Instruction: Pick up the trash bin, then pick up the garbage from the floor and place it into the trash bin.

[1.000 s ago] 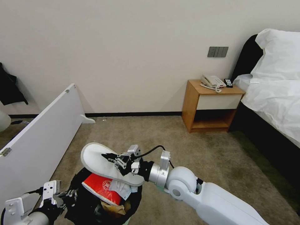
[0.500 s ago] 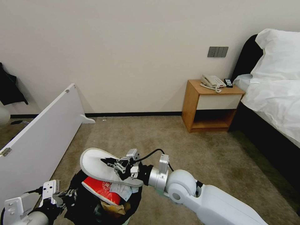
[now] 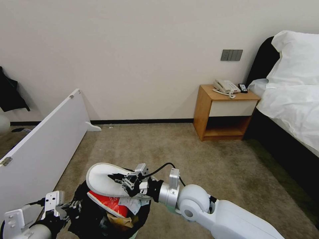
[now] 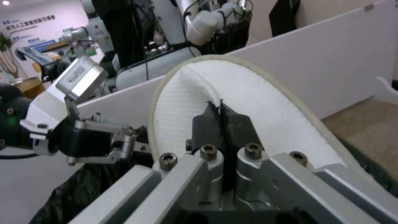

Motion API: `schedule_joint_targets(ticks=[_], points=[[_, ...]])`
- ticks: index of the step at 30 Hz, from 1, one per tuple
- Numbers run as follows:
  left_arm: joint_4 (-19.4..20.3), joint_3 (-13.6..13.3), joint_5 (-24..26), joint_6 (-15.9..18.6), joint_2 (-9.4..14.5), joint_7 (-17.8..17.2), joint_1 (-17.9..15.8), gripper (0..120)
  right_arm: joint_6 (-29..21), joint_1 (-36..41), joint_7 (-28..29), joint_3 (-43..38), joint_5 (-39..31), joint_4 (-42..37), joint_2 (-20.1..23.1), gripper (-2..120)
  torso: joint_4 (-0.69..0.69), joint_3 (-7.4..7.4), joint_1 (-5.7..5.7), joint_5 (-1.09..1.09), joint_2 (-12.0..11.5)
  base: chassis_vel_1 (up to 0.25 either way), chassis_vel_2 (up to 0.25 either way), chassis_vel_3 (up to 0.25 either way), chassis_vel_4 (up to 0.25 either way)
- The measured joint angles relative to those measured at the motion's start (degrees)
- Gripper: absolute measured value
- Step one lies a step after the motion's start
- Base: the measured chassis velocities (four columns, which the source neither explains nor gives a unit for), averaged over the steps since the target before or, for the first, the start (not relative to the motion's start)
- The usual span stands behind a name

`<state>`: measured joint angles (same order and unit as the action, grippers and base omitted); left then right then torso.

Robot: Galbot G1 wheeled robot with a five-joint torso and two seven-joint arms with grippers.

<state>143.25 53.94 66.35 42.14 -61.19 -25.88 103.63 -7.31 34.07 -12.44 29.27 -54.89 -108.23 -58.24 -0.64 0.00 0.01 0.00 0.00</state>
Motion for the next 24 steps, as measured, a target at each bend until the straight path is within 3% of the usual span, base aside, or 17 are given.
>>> schedule_joint_targets(ticks=[24], points=[[0.0,-0.2,0.9,0.0,0.0,-0.3,-0.1,4,-0.2,-0.3,1.0,3.9,-0.3,3.2,-2.7,0,0.0,0.0,0.0,0.0,0.0,0.0,0.0,0.0,0.0]])
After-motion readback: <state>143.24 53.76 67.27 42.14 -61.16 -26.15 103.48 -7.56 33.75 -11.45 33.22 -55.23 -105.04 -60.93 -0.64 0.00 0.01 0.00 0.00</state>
